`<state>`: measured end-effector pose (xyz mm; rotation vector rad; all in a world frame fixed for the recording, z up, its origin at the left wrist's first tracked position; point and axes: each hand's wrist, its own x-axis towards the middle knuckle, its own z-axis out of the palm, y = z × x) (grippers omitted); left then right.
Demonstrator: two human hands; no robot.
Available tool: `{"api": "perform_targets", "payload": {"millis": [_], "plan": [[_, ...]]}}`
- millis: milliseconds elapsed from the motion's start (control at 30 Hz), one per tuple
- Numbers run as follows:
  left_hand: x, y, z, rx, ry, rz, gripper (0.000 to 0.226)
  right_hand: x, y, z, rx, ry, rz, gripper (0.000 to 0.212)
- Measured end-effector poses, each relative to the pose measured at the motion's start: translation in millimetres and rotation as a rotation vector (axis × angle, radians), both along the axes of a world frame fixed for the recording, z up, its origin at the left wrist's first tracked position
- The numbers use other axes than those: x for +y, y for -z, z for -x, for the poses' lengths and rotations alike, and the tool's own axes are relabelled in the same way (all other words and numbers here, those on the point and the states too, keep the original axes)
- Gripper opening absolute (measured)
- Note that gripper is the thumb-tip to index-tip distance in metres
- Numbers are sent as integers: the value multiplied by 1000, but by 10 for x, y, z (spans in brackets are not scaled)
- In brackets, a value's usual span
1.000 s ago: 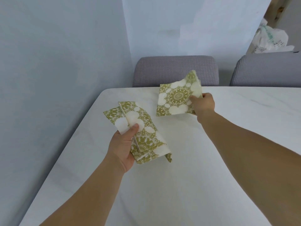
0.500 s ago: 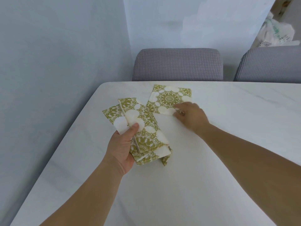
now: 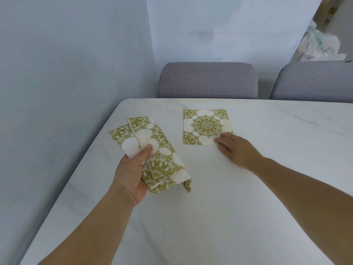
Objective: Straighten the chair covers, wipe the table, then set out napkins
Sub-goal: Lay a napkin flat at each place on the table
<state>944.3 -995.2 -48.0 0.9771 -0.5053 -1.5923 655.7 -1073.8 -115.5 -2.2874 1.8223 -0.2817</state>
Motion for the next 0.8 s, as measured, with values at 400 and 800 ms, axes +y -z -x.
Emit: {"api": "perform_targets", "payload": {"millis": [400, 800], "plan": [[583, -455, 196, 35, 242, -47, 42, 1326, -620, -802, -1562, 474, -908, 63], [1854, -668, 277, -63, 283, -164, 42, 2589, -1005, -368, -1658, 457, -704, 35]]}}
